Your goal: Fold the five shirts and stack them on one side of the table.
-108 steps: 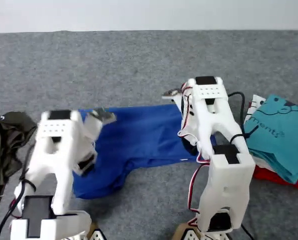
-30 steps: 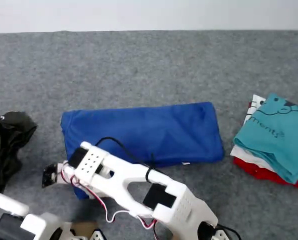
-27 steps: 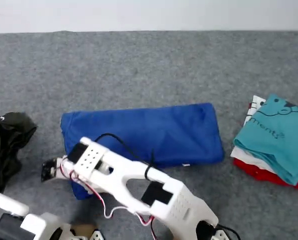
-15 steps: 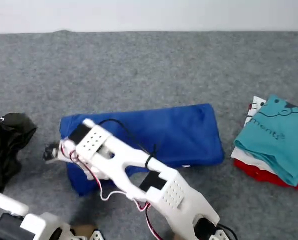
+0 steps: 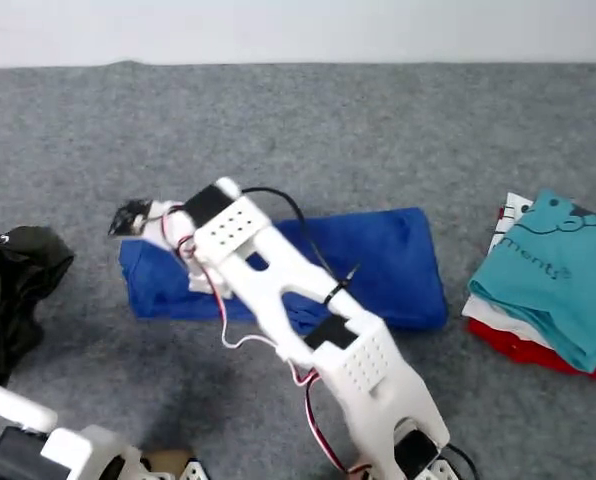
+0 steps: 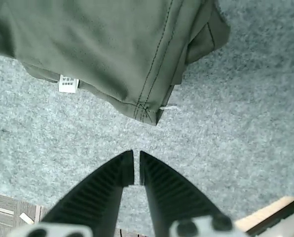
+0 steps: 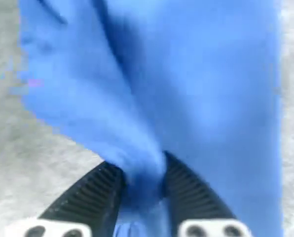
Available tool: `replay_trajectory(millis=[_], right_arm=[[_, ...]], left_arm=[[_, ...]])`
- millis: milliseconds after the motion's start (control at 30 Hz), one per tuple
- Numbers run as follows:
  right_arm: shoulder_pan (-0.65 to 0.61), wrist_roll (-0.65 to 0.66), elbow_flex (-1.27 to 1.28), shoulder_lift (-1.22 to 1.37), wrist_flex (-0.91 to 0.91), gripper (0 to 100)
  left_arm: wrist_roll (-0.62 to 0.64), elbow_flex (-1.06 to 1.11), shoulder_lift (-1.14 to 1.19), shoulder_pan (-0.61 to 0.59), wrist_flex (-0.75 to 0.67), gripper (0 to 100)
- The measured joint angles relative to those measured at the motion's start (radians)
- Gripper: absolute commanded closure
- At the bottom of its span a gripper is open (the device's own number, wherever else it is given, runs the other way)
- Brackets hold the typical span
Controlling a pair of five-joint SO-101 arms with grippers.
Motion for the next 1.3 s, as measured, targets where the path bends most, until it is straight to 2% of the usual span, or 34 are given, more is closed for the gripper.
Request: replay_trajectory(millis=[300,500,633,833,967,1067,1300], right_arm=[[0.106,-0.002,-0.009,0.064,-0.08,77.5],[0.103,0.0,-0.184,0.066,0.054,90.2],[0.044,0.0,-0.307,0.064,0.166,96.5],[-0.074,0.0,-0.33,0.071,0.173,97.7],[-0.112,0.0,-0.341,0.17,0.173,97.7],[-0.072,0.0,-0.341,0.258,0.138,97.6],[0.121,0.028,-0.348,0.299,0.017,97.3]], left_arm=[[0.0,0.0,0.0,0.0,0.0,97],[0.0,0.015,0.0,0.0,0.0,97],[0.0,0.054,0.0,0.003,0.0,97],[0.0,0.064,0.0,0.025,0.0,97],[0.0,0.064,0.0,0.032,0.0,97],[0.0,0.064,0.0,0.032,0.0,97],[0.0,0.064,0.0,0.034,0.0,97]])
